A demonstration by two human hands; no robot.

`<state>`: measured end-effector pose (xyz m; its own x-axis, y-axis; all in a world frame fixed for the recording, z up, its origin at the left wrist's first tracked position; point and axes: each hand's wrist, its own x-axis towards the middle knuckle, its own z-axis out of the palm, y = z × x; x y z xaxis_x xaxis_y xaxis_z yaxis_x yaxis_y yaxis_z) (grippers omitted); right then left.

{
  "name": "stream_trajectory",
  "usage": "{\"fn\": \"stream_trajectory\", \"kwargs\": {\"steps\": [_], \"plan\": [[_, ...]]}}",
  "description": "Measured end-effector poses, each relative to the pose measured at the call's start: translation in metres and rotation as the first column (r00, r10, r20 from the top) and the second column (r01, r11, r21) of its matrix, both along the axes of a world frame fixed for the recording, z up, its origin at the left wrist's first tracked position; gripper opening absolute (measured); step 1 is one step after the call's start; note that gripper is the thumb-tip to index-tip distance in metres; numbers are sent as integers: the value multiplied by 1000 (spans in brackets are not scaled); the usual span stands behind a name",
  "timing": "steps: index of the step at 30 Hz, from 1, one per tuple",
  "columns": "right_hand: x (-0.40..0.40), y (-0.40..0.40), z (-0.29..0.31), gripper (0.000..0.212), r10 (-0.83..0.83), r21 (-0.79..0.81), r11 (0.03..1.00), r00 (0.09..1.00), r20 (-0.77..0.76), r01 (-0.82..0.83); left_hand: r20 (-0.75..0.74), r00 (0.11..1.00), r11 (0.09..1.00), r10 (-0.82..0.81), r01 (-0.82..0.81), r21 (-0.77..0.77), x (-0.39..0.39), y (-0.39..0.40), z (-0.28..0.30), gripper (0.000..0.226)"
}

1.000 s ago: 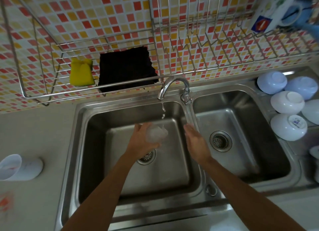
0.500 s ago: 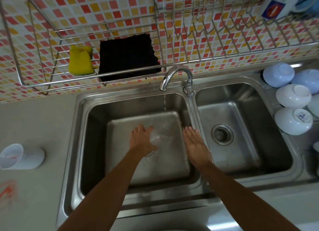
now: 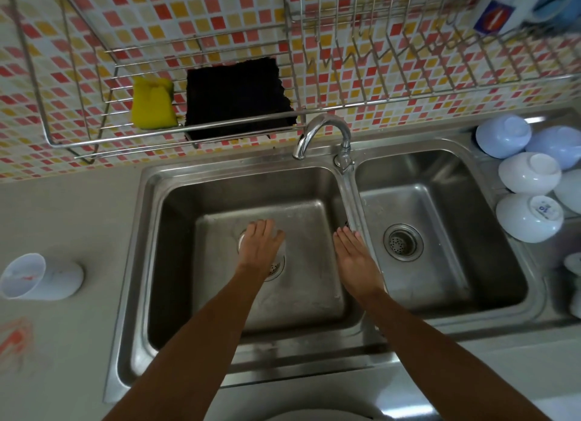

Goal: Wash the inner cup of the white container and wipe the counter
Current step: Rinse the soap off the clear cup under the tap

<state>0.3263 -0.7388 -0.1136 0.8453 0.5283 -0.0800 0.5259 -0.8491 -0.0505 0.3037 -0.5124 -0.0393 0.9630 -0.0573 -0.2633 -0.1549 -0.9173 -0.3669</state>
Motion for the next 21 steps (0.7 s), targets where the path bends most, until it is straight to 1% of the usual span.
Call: {"fn": "stream_trajectory", "kwargs": {"steps": [2, 6, 7, 8, 9, 10, 12, 13, 14, 16, 18, 19, 21], "plan": [[-1, 1, 3, 66, 2, -29, 1000, 1000, -23, -3, 38, 999, 999, 38, -37, -36, -7, 5, 1, 53], [-2, 0, 8, 63, -7, -65, 998, 998, -62, 3, 69, 988, 982, 136, -126, -138, -28, 22, 3, 67], [-2, 1, 10, 61, -28, -52, 998, 997, -66, 24, 72, 983, 969, 166, -150, -194, -34, 28, 4, 71], [-2, 2, 13, 57, -51, -24, 999, 996, -67, 49, 68, 977, 943, 201, -175, -284, -41, 33, 6, 74], [-2, 3, 17, 51, -65, 8, 998, 995, -72, 66, 52, 968, 891, 245, -204, -406, -49, 39, 8, 75], [-3, 5, 19, 48, -68, 41, 997, 994, -82, 71, 22, 956, 807, 293, -235, -542, -56, 44, 11, 76], [-6, 8, 22, 49, -79, 82, 993, 992, -101, 87, -18, 928, 596, 372, -254, -761, -72, 51, 15, 78], [-9, 10, 24, 50, -92, 96, 990, 989, -112, 103, -17, 917, 513, 400, -239, -824, -81, 54, 18, 80], [-12, 11, 25, 50, -106, 115, 986, 987, -117, 120, -9, 905, 459, 426, -224, -859, -89, 57, 21, 81], [-22, 16, 26, 46, -120, 155, 978, 984, -129, 140, 4, 869, 389, 495, -217, -895, -107, 64, 24, 81], [-33, 26, 26, 42, -96, 202, 971, 985, -143, 124, -1, 821, 318, 571, -223, -922, -125, 74, 25, 80], [-38, 33, 25, 40, -76, 228, 968, 986, -146, 108, -6, 798, 287, 602, -224, -931, -134, 80, 27, 79], [-49, 51, 27, 36, -40, 281, 956, 988, -150, 82, 2, 762, 253, 648, -213, -944, -152, 93, 30, 78]]}}
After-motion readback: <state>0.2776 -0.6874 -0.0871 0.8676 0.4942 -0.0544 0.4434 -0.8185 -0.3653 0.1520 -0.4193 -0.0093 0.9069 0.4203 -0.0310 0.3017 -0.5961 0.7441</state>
